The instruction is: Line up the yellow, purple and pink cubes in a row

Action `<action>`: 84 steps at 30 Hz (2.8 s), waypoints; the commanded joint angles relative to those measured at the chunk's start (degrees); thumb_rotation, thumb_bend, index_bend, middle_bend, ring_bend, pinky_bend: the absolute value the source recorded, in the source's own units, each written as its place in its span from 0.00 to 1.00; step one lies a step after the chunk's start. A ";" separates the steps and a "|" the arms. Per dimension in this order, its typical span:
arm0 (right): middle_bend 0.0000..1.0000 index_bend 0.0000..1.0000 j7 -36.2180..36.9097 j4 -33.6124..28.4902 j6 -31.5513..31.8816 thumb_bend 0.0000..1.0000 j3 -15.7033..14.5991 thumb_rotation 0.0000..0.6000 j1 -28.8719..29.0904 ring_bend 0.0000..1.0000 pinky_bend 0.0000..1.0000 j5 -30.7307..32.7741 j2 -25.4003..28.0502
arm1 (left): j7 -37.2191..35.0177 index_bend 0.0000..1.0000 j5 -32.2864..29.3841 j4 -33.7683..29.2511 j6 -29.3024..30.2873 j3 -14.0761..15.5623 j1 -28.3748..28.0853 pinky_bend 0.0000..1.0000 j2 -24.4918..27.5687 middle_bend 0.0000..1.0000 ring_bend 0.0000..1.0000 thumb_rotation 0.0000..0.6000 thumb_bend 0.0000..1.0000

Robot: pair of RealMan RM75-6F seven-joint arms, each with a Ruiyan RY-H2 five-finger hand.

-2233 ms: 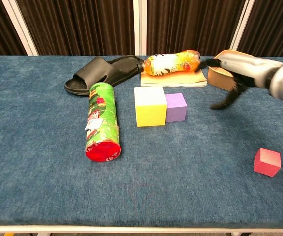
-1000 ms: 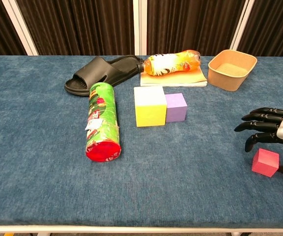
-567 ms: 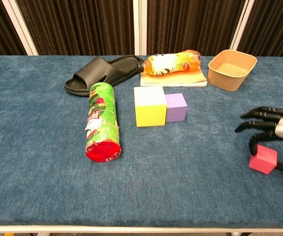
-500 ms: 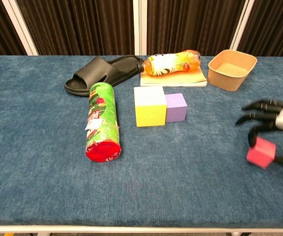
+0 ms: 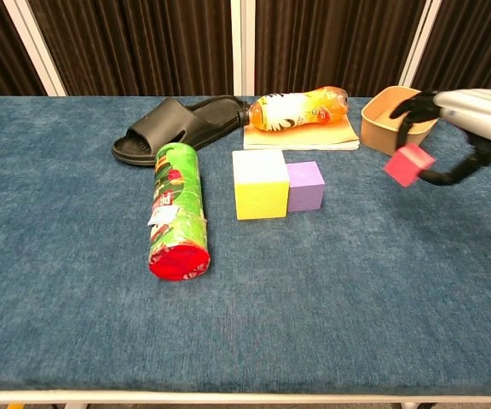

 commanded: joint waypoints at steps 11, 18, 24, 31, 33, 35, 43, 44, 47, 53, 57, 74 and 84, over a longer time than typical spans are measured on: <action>0.09 0.53 -17.15 3.41 -5.31 0.25 7.43 1.00 8.03 0.00 0.00 22.79 -13.21 | -2.04 0.14 -0.46 2.23 -0.81 0.06 -0.20 0.16 -0.69 0.16 0.11 1.00 0.05; 0.08 0.51 -18.83 5.81 -4.89 0.25 7.61 1.00 9.27 0.00 0.00 26.01 -15.68 | -3.00 0.14 -0.62 3.46 -1.01 0.11 -0.22 0.16 -1.18 0.16 0.11 1.00 0.05; 0.08 0.47 -19.18 5.90 -4.34 0.25 7.61 1.00 9.62 0.00 0.00 27.37 -16.50 | -3.51 0.13 -0.58 4.19 -1.23 0.12 -0.37 0.16 -1.56 0.16 0.11 1.00 0.05; 0.06 0.36 -20.05 5.06 -3.74 0.23 6.97 1.00 9.67 0.00 0.00 28.25 -16.37 | -4.15 0.13 -0.64 5.07 -1.16 0.14 -0.33 0.16 -2.07 0.16 0.11 1.00 0.05; 0.06 0.31 -20.16 4.94 -3.59 0.21 6.85 1.00 9.70 0.00 0.00 28.35 -16.40 | -4.32 0.13 -0.52 5.26 -1.05 0.18 -0.30 0.16 -2.19 0.16 0.11 1.00 0.05; 0.05 0.29 -20.19 4.62 -3.40 0.19 6.76 1.00 9.69 0.00 0.00 28.41 -16.32 | -4.45 0.14 -0.45 5.46 -0.91 0.26 -0.20 0.16 -2.30 0.16 0.11 1.00 0.05; 0.03 0.15 -18.36 -0.09 -2.36 0.10 6.43 1.00 8.63 0.00 0.00 25.72 -12.26 | -4.86 0.14 -0.32 5.71 -0.45 0.27 0.00 0.16 -2.32 0.16 0.11 1.00 0.05; 0.03 0.14 -17.80 -0.90 -1.84 0.09 6.59 1.00 8.30 0.00 0.00 24.81 -10.88 | -4.84 0.14 -0.37 5.68 -0.38 0.32 0.10 0.16 -2.27 0.16 0.11 1.00 0.05; 0.02 0.13 -16.22 -0.38 -1.34 0.08 7.83 1.00 8.22 0.00 0.00 23.84 -8.76 | -4.63 0.13 -0.63 5.38 -0.31 0.37 0.32 0.16 -2.11 0.16 0.11 1.00 0.05; 0.01 0.13 -15.47 7.22 -5.53 0.04 8.70 1.00 10.80 0.00 0.00 25.48 -10.42 | -3.38 0.13 -0.97 4.10 -0.49 0.46 0.48 0.16 -1.77 0.16 0.11 1.00 0.05; 0.01 0.13 -14.46 12.64 -8.56 0.03 8.34 1.00 12.44 0.00 0.00 25.79 -13.60 | -2.42 0.13 -1.53 3.15 -0.88 0.36 0.47 0.16 -1.42 0.16 0.11 1.00 0.05; 0.00 0.13 -8.49 23.71 -12.97 0.03 8.40 1.00 15.02 0.00 0.00 22.54 -21.18 | -1.08 0.13 -2.36 1.96 -2.14 0.07 0.00 0.16 -0.79 0.16 0.11 1.00 0.05; 0.00 0.12 -8.01 16.39 -8.11 0.03 6.60 1.00 12.01 0.00 0.00 17.63 -16.08 | -1.82 0.13 -2.57 2.60 -2.19 -0.07 0.00 0.16 -0.96 0.16 0.11 1.00 0.05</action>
